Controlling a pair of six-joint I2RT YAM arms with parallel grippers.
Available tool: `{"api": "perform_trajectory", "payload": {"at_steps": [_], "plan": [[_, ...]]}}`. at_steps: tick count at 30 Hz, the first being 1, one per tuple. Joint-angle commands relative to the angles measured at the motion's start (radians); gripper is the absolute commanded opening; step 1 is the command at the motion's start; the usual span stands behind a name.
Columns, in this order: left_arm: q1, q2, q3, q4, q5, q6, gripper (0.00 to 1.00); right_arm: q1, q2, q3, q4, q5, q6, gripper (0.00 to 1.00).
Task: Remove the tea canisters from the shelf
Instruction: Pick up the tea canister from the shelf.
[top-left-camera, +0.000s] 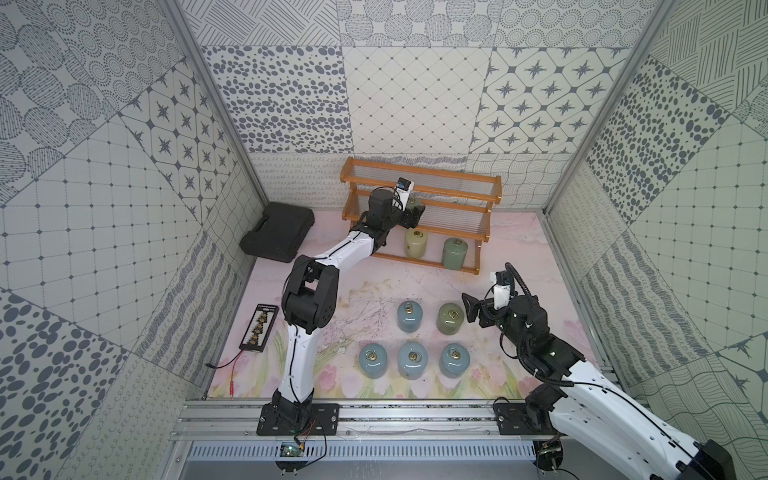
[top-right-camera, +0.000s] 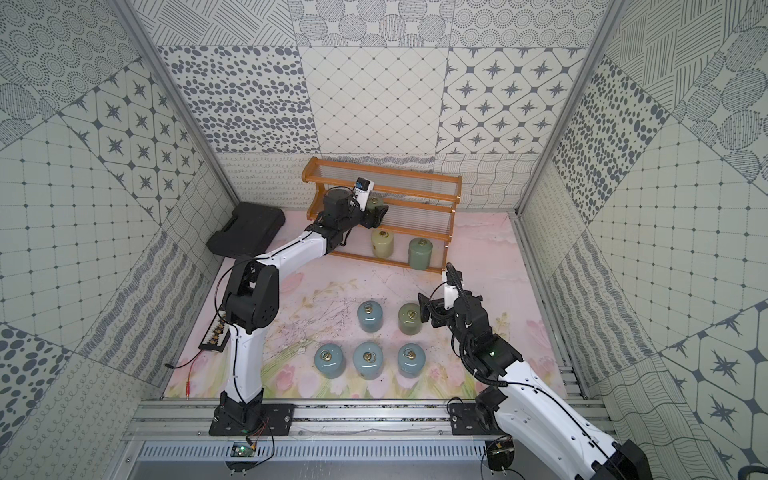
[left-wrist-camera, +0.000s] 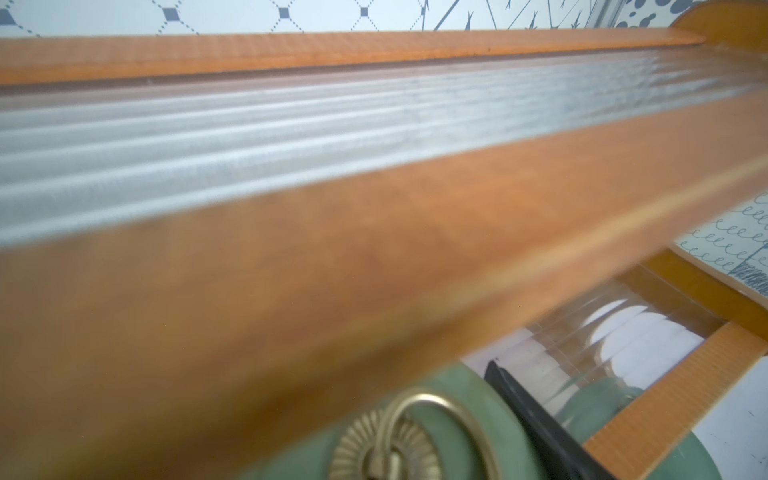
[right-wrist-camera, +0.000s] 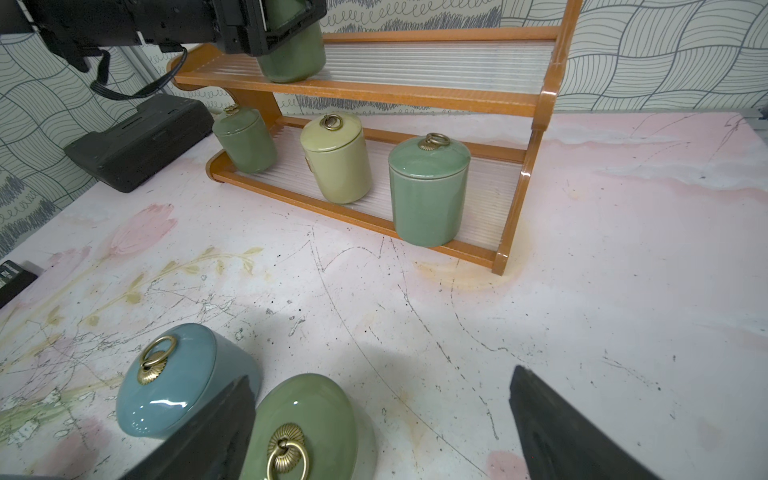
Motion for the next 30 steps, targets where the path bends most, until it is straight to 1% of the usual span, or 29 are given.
{"api": "perform_trajectory", "payload": {"at_steps": [1, 9, 20, 30], "plan": [[0.002, -0.073, -0.041, 0.04, 0.06, 0.005, 0.71, -0.003, -0.008, 0.012, 0.03, -0.001, 0.002, 0.99], [0.001, -0.229, -0.264, 0.149, 0.067, -0.024, 0.7, -0.003, -0.008, 0.009, 0.035, -0.012, 0.007, 0.99], [0.002, -0.429, -0.586, 0.224, 0.044, -0.045, 0.68, -0.003, -0.005, 0.006, 0.045, -0.036, 0.016, 0.99], [0.002, -0.546, -0.839, 0.279, 0.02, -0.074, 0.67, -0.003, -0.011, 0.006, 0.042, -0.045, 0.021, 0.99]]}}
